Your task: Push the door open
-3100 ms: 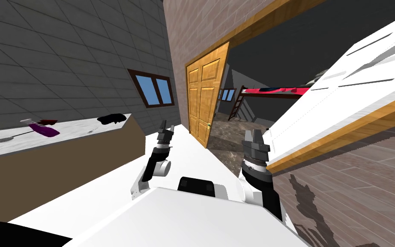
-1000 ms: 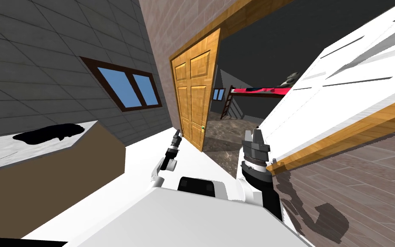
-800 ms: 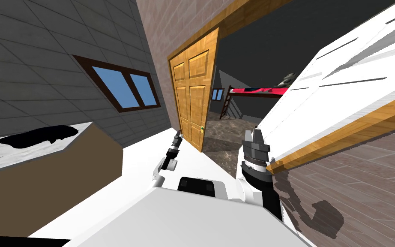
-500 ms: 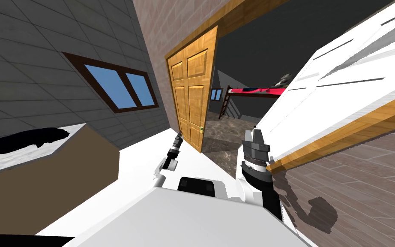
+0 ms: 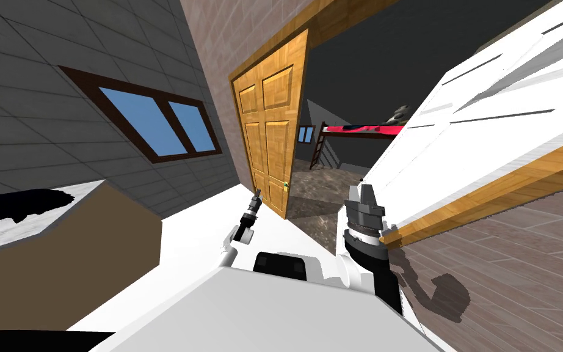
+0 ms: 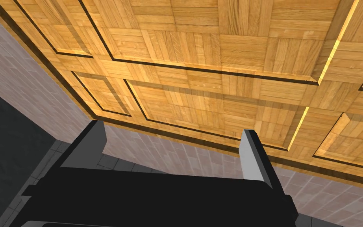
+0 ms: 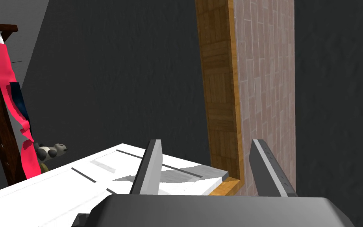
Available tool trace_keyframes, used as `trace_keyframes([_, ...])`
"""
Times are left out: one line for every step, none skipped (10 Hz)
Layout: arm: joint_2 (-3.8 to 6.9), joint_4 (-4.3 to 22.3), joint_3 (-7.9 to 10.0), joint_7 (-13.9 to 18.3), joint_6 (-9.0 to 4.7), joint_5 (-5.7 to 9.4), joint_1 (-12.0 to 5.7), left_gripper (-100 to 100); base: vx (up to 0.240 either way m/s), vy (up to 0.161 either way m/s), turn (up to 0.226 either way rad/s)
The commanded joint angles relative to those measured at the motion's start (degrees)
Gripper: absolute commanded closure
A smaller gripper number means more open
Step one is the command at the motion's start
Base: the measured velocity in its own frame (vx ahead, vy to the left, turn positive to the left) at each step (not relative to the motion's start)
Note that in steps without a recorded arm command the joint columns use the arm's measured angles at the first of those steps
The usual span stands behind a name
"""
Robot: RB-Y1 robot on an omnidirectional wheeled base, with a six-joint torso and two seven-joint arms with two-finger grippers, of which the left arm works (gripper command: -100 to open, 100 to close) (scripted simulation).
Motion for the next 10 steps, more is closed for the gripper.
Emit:
trace_keyframes([0.07, 2.86, 0.0, 0.5, -1.06, -0.66, -1.15, -100, 0.082, 0.023, -0.115])
trace_keyframes([0.07, 3.55, 0.0, 0.5, -1.06, -0.66, -1.15, -100, 0.057, 0.014, -0.04])
trace_keyframes([0.1, 5.54, 0.03, 0.8, -1.71, -1.08, -2.0, -100, 0.053, 0.014, -0.053])
trace_keyframes([0.1, 5.86, 0.03, 0.8, -1.71, -1.08, -2.0, -100, 0.039, 0.012, -0.035])
trace_keyframes([0.13, 8.01, 0.06, 1.11, -2.37, -1.5, -2.85, -100, 0.05, 0.008, -0.078])
trace_keyframes([0.16, 9.92, 0.09, 1.42, -3.02, -1.92, -3.7, -100, 0.068, 0.013, -0.097])
trace_keyframes([0.18, 11.76, 0.12, 1.73, -3.67, -2.34, -4.55, -100, 0.075, 0.032, -0.118])
trace_keyframes([0.18, 12.63, 0.12, 1.73, -3.67, -2.34, -4.55, -100, 0.063, 0.028, -0.034])
trace_keyframes([0.18, 14.15, 0.14, 2.02, -4.29, -2.73, -5.36, -100, 0.064, 0.0, -0.058])
trace_keyframes([0.18, 14.95, 0.14, 2.02, -4.29, -2.73, -5.36, -100, 0.055, 0.003, -0.027])
